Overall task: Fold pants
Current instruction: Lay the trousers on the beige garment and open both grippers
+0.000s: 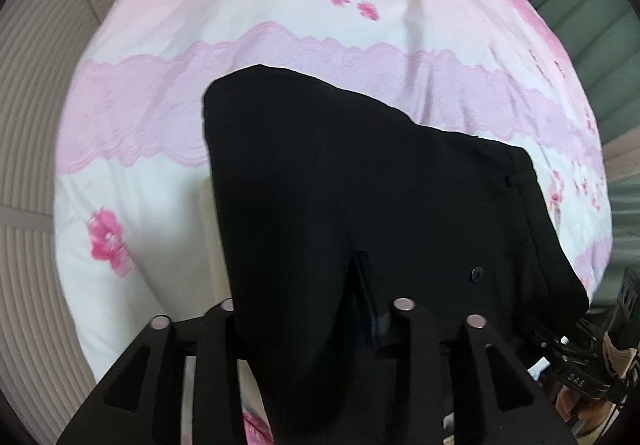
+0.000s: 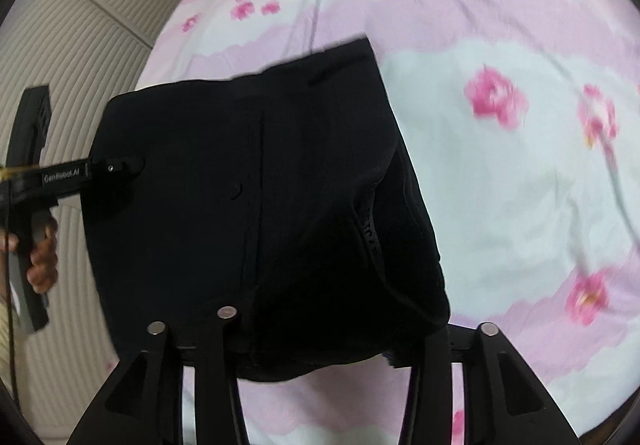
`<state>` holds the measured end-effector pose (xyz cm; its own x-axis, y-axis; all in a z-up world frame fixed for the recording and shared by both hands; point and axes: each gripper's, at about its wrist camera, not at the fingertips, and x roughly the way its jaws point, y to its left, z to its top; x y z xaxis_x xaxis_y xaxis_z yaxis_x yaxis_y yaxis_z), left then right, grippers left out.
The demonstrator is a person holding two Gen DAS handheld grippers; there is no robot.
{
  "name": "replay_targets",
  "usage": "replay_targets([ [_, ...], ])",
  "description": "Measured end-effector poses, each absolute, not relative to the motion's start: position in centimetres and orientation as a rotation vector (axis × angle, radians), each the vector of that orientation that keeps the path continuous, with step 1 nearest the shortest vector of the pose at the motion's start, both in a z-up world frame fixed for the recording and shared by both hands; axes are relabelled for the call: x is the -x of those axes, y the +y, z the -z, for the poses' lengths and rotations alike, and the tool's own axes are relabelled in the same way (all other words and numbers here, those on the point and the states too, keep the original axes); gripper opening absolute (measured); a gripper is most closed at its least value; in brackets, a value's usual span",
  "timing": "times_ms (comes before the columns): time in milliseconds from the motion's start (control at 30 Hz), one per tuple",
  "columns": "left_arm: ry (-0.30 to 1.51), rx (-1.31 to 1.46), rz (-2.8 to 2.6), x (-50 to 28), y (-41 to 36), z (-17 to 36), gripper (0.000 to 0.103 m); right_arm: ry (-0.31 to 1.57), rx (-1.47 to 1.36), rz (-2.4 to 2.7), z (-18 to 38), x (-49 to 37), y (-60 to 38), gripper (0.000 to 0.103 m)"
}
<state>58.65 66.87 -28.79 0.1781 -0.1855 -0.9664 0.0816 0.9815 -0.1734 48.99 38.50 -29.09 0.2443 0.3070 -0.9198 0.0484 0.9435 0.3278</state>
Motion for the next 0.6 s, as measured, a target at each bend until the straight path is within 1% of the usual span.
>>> replay_targets([
  [33, 1.368, 0.063, 0.151, -58.4, 66.9, 28.6, 0.052, 1.329, -0.323, -0.173, 29.3, -48.9, 38.3, 0.047],
  [67, 1.345, 0.034, 0.116, -58.0, 67.0, 28.2, 0.054, 1.342, -0.319, -0.163, 29.6, -48.6, 38.1, 0.049],
  [100, 1.322, 0.007, 0.081, -57.6, 67.1, 27.8, 0.056, 1.350, -0.310, -0.154, 29.8, -48.3, 37.9, 0.055],
  [200, 1.281, -0.060, 0.024, -56.1, 67.3, 26.6, 0.057, 1.328, -0.270, -0.115, 29.7, -47.1, 36.8, 0.066],
  [267, 1.242, -0.117, 0.018, -54.4, 66.6, 25.6, 0.057, 1.309, -0.256, -0.093, 29.4, -46.3, 35.9, 0.069],
  [367, 1.188, -0.173, 0.004, -51.3, 65.2, 23.8, 0.058, 1.284, -0.226, -0.089, 28.4, -45.2, 35.2, 0.069],
  [467, 1.142, -0.180, -0.008, -48.1, 63.6, 21.5, 0.062, 1.239, -0.103, -0.045, 27.3, -44.5, 34.6, 0.078],
  [533, 1.108, -0.169, -0.013, -45.9, 62.5, 19.5, 0.065, 1.229, -0.059, -0.026, 26.7, -44.0, 33.5, 0.078],
  [600, 1.080, -0.163, -0.024, -44.0, 61.1, 17.8, 0.067, 1.209, -0.100, -0.059, 25.6, -43.2, 31.8, 0.078],
])
